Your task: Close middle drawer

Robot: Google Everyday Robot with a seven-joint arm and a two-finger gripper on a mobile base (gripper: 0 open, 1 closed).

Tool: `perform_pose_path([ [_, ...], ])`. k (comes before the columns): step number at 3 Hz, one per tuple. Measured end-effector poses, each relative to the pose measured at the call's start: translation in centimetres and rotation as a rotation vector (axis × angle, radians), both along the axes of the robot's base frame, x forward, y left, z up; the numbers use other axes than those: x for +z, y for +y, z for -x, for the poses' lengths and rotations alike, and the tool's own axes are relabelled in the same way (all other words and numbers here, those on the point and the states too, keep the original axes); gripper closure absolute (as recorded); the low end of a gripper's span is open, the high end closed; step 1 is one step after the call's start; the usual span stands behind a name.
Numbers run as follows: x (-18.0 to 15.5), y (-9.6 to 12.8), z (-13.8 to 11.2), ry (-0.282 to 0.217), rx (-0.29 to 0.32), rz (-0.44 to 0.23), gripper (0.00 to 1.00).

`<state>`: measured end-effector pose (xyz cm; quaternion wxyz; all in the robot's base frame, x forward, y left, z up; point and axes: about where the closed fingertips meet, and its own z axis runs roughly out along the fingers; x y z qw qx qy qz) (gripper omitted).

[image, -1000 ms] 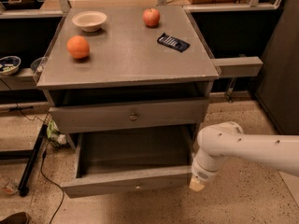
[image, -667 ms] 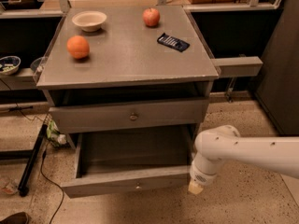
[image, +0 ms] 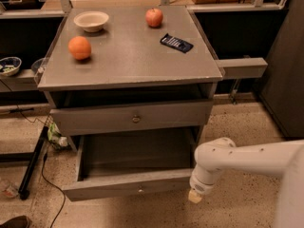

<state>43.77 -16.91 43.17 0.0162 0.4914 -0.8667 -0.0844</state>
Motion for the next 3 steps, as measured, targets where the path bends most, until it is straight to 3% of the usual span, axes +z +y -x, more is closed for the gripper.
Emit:
perform_pose_path([
  [1,-2.0,0.5,-1.2,0.012,-0.015,0.005,1.0],
  [3,-2.4,2.4,-4.5,-0.036,-0.016,-0.013,1.0],
])
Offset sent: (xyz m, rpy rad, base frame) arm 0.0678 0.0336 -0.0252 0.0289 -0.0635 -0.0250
